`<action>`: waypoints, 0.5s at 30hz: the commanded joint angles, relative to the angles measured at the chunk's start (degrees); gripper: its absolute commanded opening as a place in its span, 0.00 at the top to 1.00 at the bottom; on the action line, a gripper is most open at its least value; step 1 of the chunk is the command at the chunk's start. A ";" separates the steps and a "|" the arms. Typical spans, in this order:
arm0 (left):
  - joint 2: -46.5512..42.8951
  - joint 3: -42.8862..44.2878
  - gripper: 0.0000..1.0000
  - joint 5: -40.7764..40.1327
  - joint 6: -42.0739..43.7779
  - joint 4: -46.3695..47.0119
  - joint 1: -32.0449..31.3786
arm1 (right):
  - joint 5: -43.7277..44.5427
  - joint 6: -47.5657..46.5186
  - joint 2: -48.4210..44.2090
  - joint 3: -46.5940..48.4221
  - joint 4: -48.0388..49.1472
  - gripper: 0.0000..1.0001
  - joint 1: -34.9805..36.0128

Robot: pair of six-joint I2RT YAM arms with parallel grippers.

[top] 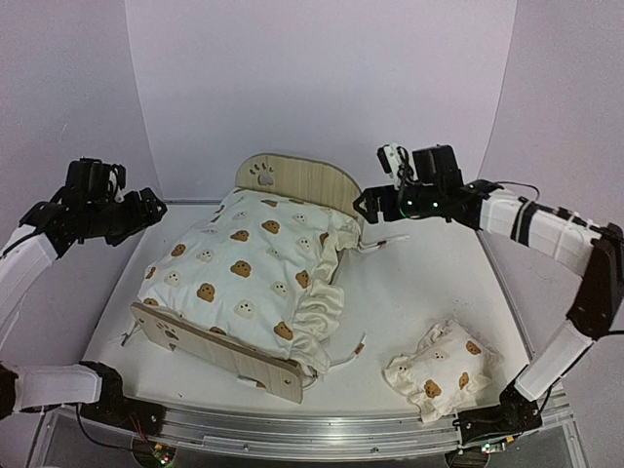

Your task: Set up the pet bed

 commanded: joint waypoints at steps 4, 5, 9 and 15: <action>-15.25 -11.03 0.05 5.93 -25.14 -5.92 -12.10 | -4.64 -23.33 22.95 24.10 -2.08 0.02 -3.06; -16.81 -11.29 0.04 6.40 -25.69 -6.66 -12.26 | -5.04 -24.39 25.64 27.42 -3.03 0.02 -3.52; -19.12 -12.50 0.04 9.41 -26.51 -8.28 -12.43 | -6.26 -26.62 36.47 41.76 -8.93 0.07 -5.13; -17.06 -9.52 0.03 10.15 -22.53 -8.27 -12.46 | -8.35 -28.06 45.54 53.93 -11.58 0.31 -5.61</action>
